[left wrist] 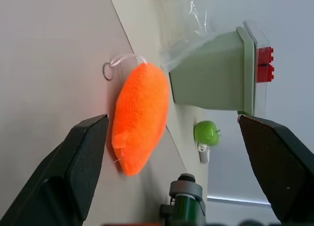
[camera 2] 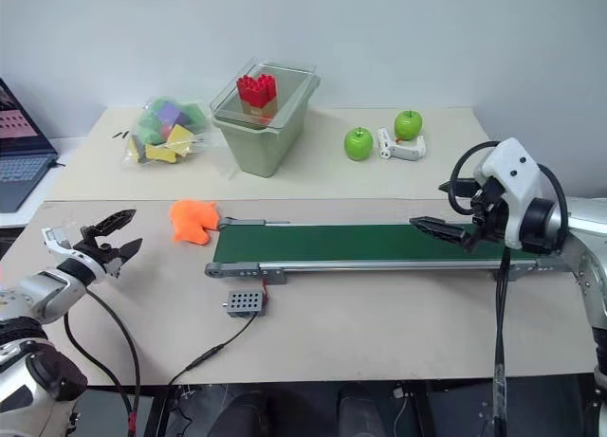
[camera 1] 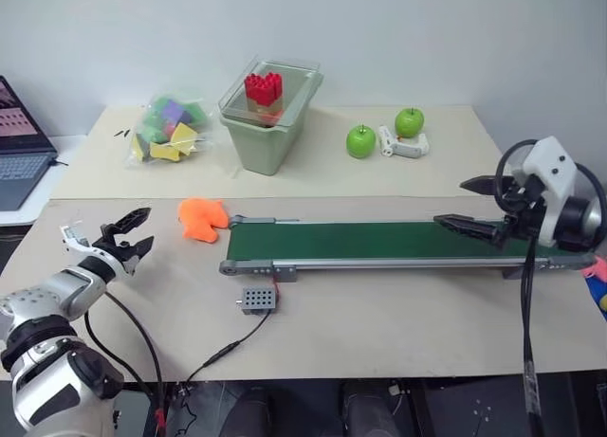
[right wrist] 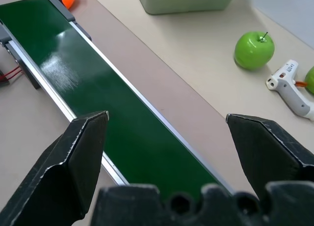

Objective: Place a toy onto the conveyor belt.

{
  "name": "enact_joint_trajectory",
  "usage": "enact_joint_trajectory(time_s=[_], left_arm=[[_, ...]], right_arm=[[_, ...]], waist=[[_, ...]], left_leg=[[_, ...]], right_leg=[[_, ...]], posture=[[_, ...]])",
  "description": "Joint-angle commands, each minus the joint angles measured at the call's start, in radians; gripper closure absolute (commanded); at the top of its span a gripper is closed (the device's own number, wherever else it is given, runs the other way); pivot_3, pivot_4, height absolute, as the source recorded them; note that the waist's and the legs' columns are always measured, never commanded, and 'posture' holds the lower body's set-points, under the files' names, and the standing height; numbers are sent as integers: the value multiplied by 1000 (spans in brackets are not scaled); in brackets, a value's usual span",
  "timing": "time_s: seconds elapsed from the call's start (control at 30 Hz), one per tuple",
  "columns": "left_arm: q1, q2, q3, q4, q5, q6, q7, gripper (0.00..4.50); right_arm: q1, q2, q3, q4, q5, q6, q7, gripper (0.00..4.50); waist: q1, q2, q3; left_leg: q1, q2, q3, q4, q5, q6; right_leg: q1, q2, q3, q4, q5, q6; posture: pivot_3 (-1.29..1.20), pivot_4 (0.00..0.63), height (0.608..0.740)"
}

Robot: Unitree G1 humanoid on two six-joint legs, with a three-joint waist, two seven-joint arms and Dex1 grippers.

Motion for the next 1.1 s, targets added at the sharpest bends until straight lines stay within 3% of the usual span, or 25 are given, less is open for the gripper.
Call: enact_joint_trajectory(time_s=[0.03,0.43,0.8,0.9,1.1], left_arm=[[-26,-9,-23,80,26,-71,-28,14],[-148,-51,-112,309,115,-250,-122,14],[-220,-78,-95,394,132,-372,-98,14],[-226,-88,-88,402,129,-387,-99,729],[-232,-108,-83,408,130,-386,-120,3086]], right_arm=[[-13,-35,-55,-25,10,0,7,0],[-14,-104,-97,-48,23,41,21,0],[38,-132,-171,-111,39,102,20,0],[44,-135,-180,-128,51,118,13,0],[41,-132,-178,-148,77,144,22,0]], waist=[[0,0,0],[-6,0,-1],[-1,0,0],[-2,0,0],[-1,0,0]], left_leg=[[0,0,0,0,0,0],[0,0,1,0,0,0],[-1,0,0,0,0,0],[-1,0,0,0,0,0],[-1,0,0,0,0,0]], right_leg=[[0,0,0,0,0,0],[0,0,0,0,0,0],[0,0,0,1,0,0],[0,0,0,1,0,0],[0,0,0,1,0,0]], posture=[[0,150,740],[0,150,740],[0,150,740],[0,150,740],[0,150,740]])
